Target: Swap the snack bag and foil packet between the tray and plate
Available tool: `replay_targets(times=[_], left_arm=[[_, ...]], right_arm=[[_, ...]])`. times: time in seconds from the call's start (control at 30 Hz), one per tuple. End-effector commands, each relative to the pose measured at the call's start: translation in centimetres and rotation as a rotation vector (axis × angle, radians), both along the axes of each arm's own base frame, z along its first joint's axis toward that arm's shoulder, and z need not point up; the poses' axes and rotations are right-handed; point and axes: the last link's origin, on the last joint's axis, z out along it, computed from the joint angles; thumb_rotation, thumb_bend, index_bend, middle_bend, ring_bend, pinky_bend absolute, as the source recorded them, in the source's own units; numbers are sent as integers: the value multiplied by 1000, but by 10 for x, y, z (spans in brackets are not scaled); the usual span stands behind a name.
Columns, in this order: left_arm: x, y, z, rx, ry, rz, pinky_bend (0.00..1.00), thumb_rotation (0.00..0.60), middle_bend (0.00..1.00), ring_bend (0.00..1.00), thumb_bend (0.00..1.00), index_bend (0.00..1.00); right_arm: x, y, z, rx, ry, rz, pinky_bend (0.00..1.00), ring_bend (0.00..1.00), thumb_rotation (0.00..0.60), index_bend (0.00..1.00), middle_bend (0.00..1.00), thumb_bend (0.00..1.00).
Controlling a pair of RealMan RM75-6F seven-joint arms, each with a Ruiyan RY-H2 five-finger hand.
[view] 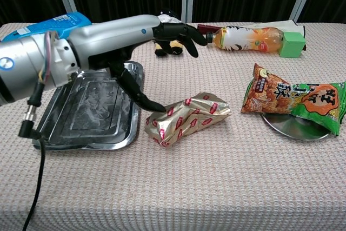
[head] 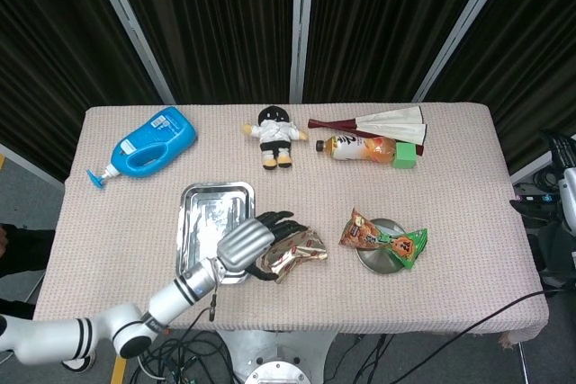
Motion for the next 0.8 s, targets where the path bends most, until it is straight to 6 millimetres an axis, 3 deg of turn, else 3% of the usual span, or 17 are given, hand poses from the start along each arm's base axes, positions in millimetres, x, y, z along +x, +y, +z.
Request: replay_targets(times=[0.03,0.43,0.8], left_arm=[[3,4,-17,-20,9,-5,197,600,183,82,39,141],[-2,14,-67,-56,57,34,198,600,182,82,39,140],[-2,16,-78,-85,69,77,253,600,184,101,32,138]], right_arm=[[-4,1,3,-10,-6,-8,47,0,600,0,40,0],[-12,4,10,-15,-8,-18,47,0,600,0,36,0],[-16,4,8,-11,-12,-26,47,0,600,0,33,0]])
